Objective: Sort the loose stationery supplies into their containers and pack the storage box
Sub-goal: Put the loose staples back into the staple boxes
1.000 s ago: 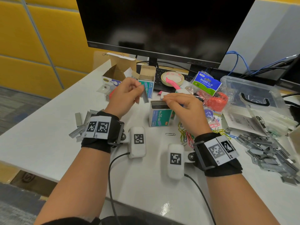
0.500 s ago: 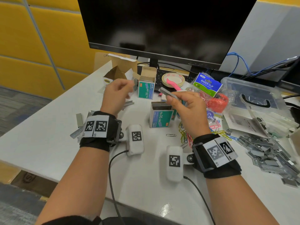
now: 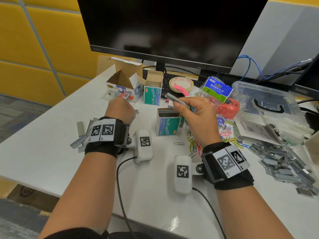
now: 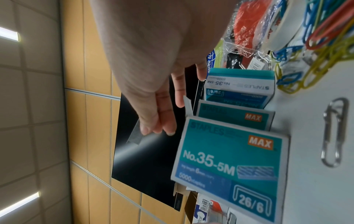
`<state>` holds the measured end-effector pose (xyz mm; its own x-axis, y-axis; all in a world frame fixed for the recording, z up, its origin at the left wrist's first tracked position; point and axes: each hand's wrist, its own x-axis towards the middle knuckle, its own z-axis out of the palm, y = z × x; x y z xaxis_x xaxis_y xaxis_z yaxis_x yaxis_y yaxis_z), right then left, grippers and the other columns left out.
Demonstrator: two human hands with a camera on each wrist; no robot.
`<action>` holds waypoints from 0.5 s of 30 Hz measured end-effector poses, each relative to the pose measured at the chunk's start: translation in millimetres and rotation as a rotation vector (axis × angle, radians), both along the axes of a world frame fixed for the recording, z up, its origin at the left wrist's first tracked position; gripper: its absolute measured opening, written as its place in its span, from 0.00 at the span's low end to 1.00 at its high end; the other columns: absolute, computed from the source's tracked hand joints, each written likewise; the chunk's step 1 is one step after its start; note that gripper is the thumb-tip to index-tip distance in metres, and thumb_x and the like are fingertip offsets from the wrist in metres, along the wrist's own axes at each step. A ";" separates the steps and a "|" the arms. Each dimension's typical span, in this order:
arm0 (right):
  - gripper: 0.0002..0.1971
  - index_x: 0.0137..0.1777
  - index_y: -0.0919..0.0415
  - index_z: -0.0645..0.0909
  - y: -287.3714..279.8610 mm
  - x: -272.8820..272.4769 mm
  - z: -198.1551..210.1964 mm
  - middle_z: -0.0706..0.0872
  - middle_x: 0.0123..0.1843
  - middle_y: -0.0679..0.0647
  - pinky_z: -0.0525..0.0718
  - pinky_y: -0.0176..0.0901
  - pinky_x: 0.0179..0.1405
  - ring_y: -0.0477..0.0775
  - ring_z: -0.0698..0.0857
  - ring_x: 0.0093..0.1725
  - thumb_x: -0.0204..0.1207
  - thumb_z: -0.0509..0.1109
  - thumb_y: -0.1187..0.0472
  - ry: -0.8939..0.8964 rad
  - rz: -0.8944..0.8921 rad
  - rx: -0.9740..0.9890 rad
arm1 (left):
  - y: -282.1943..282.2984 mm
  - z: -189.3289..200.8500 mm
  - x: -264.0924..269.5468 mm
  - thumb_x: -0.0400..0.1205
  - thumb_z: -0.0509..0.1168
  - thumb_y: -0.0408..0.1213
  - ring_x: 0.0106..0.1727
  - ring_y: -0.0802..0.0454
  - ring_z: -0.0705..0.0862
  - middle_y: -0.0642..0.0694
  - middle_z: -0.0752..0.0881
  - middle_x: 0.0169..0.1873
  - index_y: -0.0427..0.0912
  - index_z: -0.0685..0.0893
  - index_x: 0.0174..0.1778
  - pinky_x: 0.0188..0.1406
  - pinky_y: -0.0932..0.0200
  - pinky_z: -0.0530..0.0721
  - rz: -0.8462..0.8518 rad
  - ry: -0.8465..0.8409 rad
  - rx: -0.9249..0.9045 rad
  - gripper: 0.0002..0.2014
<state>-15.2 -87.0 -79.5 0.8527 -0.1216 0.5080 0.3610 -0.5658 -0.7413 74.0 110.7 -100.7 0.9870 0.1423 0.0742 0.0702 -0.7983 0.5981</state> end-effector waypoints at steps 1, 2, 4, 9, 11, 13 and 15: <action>0.08 0.53 0.54 0.87 0.3 -0.2 -0.1 0.86 0.49 0.47 0.66 0.15 0.45 0.46 0.75 0.56 0.77 0.70 0.57 0.003 0.004 0.008 | 0.1 -0.8 1.4 0.79 0.67 0.32 0.57 0.42 0.82 0.38 0.86 0.53 0.34 0.87 0.54 0.59 0.54 0.79 0.004 0.022 0.008 0.10; 0.07 0.52 0.54 0.87 0.5 -0.2 -0.1 0.86 0.49 0.48 0.66 0.14 0.45 0.47 0.75 0.56 0.77 0.70 0.57 0.005 0.006 0.012 | 0.3 -1.2 2.4 0.79 0.68 0.32 0.57 0.43 0.82 0.38 0.86 0.54 0.33 0.86 0.55 0.60 0.53 0.79 0.000 0.042 0.017 0.11; 0.07 0.52 0.54 0.87 0.6 -0.2 -0.2 0.86 0.48 0.47 0.66 0.15 0.45 0.47 0.75 0.57 0.77 0.70 0.57 0.005 0.007 0.009 | 0.6 -1.2 3.6 0.78 0.69 0.33 0.58 0.43 0.82 0.38 0.86 0.54 0.33 0.86 0.56 0.62 0.52 0.80 -0.013 0.074 0.038 0.12; 0.09 0.54 0.55 0.87 0.5 -0.8 0.6 0.86 0.50 0.49 0.66 0.14 0.45 0.48 0.75 0.58 0.78 0.69 0.57 0.016 0.009 0.011 | -0.8 0.9 2.3 0.77 0.71 0.39 0.59 0.43 0.80 0.38 0.85 0.55 0.34 0.84 0.58 0.65 0.50 0.78 -0.032 0.130 0.067 0.17; 0.09 0.55 0.55 0.87 0.1 -0.5 0.5 0.86 0.51 0.50 0.66 0.13 0.46 0.47 0.74 0.58 0.78 0.68 0.57 0.014 0.010 0.008 | -1.4 2.2 -0.1 0.77 0.71 0.42 0.57 0.44 0.80 0.39 0.85 0.54 0.35 0.85 0.56 0.61 0.54 0.78 -0.043 0.111 0.050 0.16; 0.11 0.58 0.55 0.86 -0.1 0.4 -0.2 0.85 0.53 0.51 0.67 0.14 0.46 0.47 0.73 0.59 0.80 0.67 0.57 0.016 0.006 0.009 | -2.1 5.3 -4.9 0.79 0.70 0.40 0.54 0.46 0.78 0.39 0.84 0.53 0.37 0.87 0.52 0.56 0.56 0.77 -0.059 0.031 -0.018 0.11; 0.12 0.60 0.54 0.85 -0.2 1.1 -0.7 0.84 0.54 0.50 0.68 0.16 0.46 0.48 0.73 0.59 0.81 0.65 0.57 0.023 0.002 0.027 | -3.4 8.6 -9.2 0.79 0.69 0.39 0.61 0.44 0.76 0.39 0.81 0.58 0.39 0.89 0.49 0.62 0.52 0.77 -0.110 -0.099 -0.067 0.08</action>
